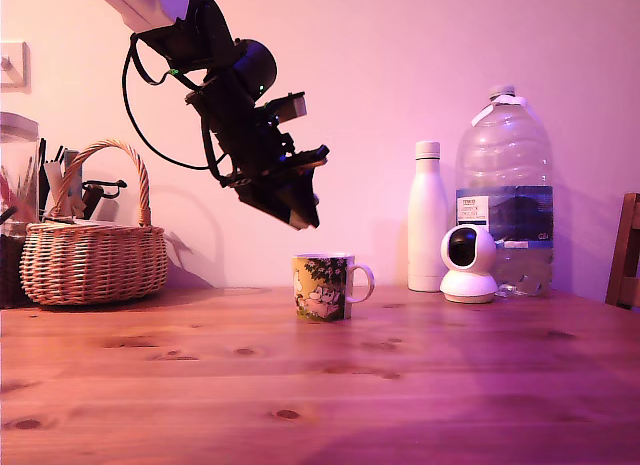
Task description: Pick up the coffee capsules from the table one by one and drop them inside the nearest coffee cup
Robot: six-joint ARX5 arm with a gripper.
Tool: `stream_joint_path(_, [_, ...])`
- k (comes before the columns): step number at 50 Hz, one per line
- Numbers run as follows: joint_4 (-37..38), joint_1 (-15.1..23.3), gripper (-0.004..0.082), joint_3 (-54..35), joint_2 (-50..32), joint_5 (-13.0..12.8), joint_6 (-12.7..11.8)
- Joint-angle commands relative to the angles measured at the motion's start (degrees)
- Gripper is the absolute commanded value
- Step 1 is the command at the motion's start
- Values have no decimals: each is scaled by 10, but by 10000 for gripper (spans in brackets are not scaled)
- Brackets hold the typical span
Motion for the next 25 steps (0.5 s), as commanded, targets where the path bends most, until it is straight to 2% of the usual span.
stream_joint_path(1, [8, -1, 203, -2, -14, 5, -13])
stream_joint_path(25, [-10, -7, 203, 35, -13, 11, -15])
